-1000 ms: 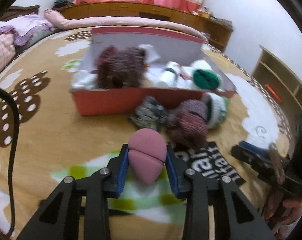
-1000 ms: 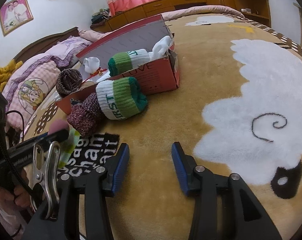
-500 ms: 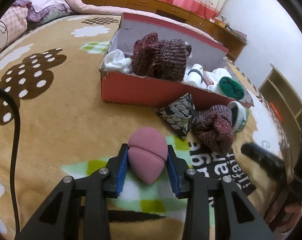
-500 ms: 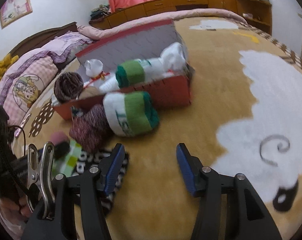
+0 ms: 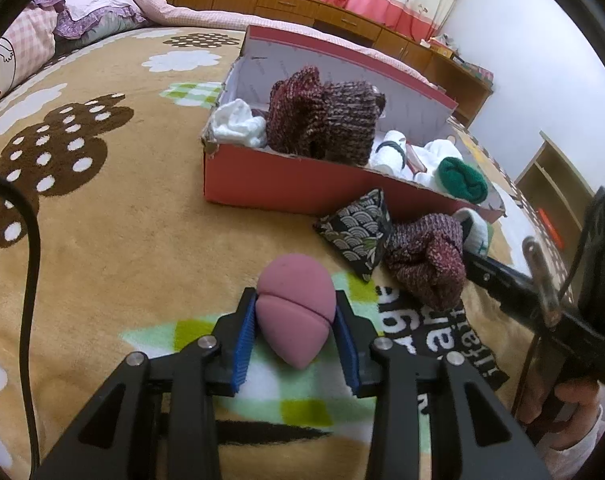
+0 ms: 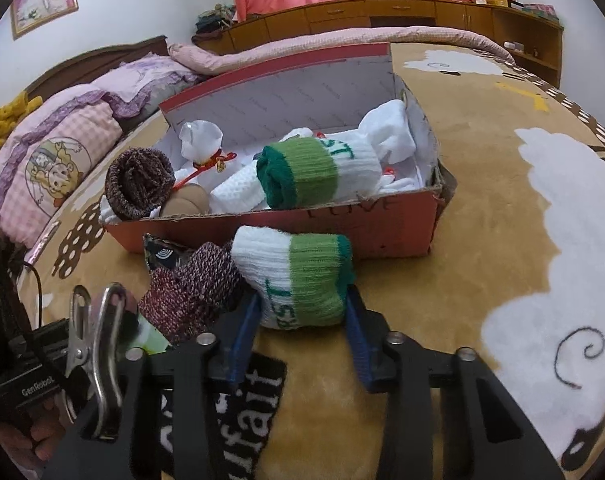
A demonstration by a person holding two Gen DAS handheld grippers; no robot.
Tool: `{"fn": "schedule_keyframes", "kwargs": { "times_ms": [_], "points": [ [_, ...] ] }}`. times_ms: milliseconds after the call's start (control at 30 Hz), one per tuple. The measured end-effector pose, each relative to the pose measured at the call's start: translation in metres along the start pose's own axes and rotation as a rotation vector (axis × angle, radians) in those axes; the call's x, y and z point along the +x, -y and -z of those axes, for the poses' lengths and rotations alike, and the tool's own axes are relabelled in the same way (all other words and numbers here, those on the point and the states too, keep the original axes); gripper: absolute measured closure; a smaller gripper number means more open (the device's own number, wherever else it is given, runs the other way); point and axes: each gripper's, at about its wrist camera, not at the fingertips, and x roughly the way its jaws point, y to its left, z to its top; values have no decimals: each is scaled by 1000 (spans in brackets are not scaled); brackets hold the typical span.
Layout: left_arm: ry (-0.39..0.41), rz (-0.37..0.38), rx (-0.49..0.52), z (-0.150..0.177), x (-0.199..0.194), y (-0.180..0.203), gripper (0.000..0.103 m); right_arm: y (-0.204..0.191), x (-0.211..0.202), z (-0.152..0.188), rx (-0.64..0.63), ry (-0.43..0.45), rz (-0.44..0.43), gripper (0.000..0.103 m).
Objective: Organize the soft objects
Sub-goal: 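Grasp 'FIRST' sock with right tool while left tool lifts the pink pad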
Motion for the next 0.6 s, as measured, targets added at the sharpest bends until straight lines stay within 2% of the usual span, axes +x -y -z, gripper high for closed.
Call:
{"fn": "schedule_keyframes", "kwargs": {
  "times_ms": [133, 400, 600],
  "points": [
    [3, -2, 2, -1, -4, 3, 66, 6, -10, 4, 34, 26, -13, 69],
    [44, -2, 10, -7, -22, 9, 67, 9, -42, 4, 42, 110, -23, 69],
    [87, -4, 39, -18, -37, 17, 67, 11, -53, -3, 61, 136, -46, 69]
  ]
}}
